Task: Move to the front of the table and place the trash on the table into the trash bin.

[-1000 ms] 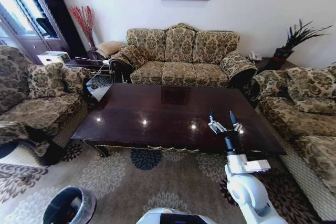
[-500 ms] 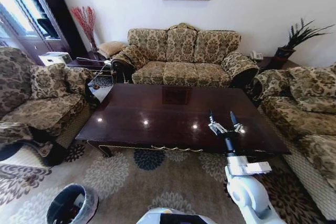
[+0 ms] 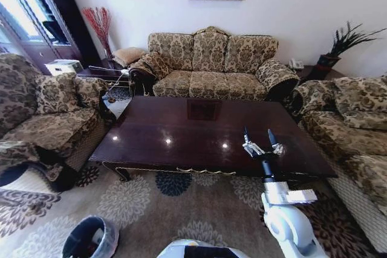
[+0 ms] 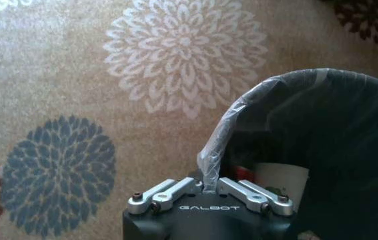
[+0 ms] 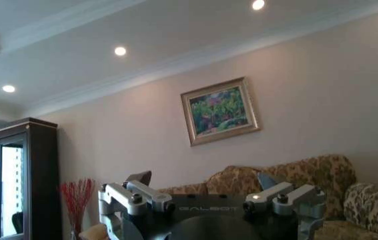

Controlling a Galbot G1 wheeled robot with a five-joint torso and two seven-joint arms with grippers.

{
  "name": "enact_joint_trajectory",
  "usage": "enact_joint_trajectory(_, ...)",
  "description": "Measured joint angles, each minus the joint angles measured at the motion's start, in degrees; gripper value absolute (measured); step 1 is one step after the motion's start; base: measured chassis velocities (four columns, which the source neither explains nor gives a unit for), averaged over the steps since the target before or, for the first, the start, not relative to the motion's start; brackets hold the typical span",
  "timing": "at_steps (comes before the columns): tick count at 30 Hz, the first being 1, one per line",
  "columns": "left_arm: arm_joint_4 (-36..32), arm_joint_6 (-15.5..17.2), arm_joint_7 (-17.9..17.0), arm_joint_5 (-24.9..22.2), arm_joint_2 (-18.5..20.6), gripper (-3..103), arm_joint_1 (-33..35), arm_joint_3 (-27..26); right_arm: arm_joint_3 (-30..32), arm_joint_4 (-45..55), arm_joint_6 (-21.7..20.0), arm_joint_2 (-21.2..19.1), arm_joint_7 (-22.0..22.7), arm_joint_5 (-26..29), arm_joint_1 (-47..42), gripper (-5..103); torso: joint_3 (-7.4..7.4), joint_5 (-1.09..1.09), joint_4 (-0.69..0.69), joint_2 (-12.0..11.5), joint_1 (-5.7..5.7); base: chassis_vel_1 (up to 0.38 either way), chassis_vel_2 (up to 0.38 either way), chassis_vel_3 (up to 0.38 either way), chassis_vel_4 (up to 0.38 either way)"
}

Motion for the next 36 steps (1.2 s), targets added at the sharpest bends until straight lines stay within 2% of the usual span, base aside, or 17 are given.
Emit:
enact_joint_trajectory(8,0.4,1.2,0.3,-0.8,-1.6,0,-0.5,-0.9,0.3,0.0,0.0,0.0,-0.1,0.0,-0.6,100,0.0,0.0,-0.03,0.0,0.0,0.0,0.0,0.0,0.0)
enact_joint_trajectory(13,1.8,0.9,0.6,2.2,-2.1,-1,-0.9,-0.9,0.7,0.0,0.0,-0.1,-0.5,0.4,-0.6,100,0.0,-0.01,-0.02,0.0,0.0,0.0,0.0,0.0,0.0)
enact_joint_trajectory(16,2.2,1.4,0.7,3.5,-2.1,15,-0.9,-0.7,0.8,0.0,0.1,0.0,-0.6,0.4,-0.8,100,0.0,0.05,0.01,0.0,0.0,0.0,0.0,0.0,0.0)
enact_joint_trajectory(17,2.2,1.4,0.7,3.5,-2.1,15,-0.9,-0.7,0.8,0.0,0.1,0.0,-0.6,0.4,-0.8,100,0.0,0.05,0.01,0.0,0.0,0.0,0.0,0.0,0.0)
enact_joint_trajectory(20,0.0,4.0,1.3,3.2,-2.3,32,-0.2,-1.1,0.9,0.0,0.1,0.0,-0.7,0.5,-0.9,100,0.0,0.02,-0.03,0.0,0.0,0.0,0.0,0.0,0.0)
enact_joint_trajectory(23,-1.1,5.0,1.8,3.2,-2.4,37,0.4,-1.1,0.8,0.0,0.1,0.1,-0.7,0.5,-0.7,100,0.0,-0.02,-0.04,0.0,0.0,0.0,0.0,0.0,0.0)
enact_joint_trajectory(26,-2.0,5.4,2.0,3.3,-2.5,48,1.2,-1.2,0.5,0.0,0.1,0.2,-0.8,0.5,-0.6,100,0.0,-0.02,-0.02,0.0,0.0,0.0,0.0,0.0,0.0)
enact_joint_trajectory(29,-2.9,4.9,2.5,3.6,-2.9,65,2.8,-1.4,0.2,-0.8,0.4,0.5,-1.0,0.5,-0.2,100,0.0,-0.02,-0.01,0.0,0.0,0.0,0.0,0.0,0.0)
enact_joint_trajectory(31,-3.1,4.7,2.6,3.6,-3.0,65,3.0,-1.5,0.1,-0.9,0.4,0.5,-1.0,0.5,-0.1,100,0.0,-0.03,-0.02,0.0,0.0,0.0,0.0,0.0,0.0)
enact_joint_trajectory(33,-3.6,3.8,2.9,4.4,-3.2,76,4.0,-1.7,-0.3,-1.0,0.4,0.7,-1.0,0.8,0.3,100,0.0,0.0,-0.03,0.0,0.0,0.0,0.0,0.0,0.0)
enact_joint_trajectory(34,-3.6,3.8,2.9,4.4,-3.2,76,4.0,-1.7,-0.3,-1.0,0.4,0.7,-1.0,0.8,0.3,100,0.0,0.0,-0.03,0.0,0.0,0.0,0.0,0.0,0.0)
enact_joint_trajectory(36,-4.1,2.2,3.1,5.4,-3.6,86,5.2,-1.7,-0.5,-1.0,0.4,0.7,-1.2,1.1,0.7,100,0.0,-0.01,-0.02,0.0,0.0,0.0,0.0,0.0,0.0)
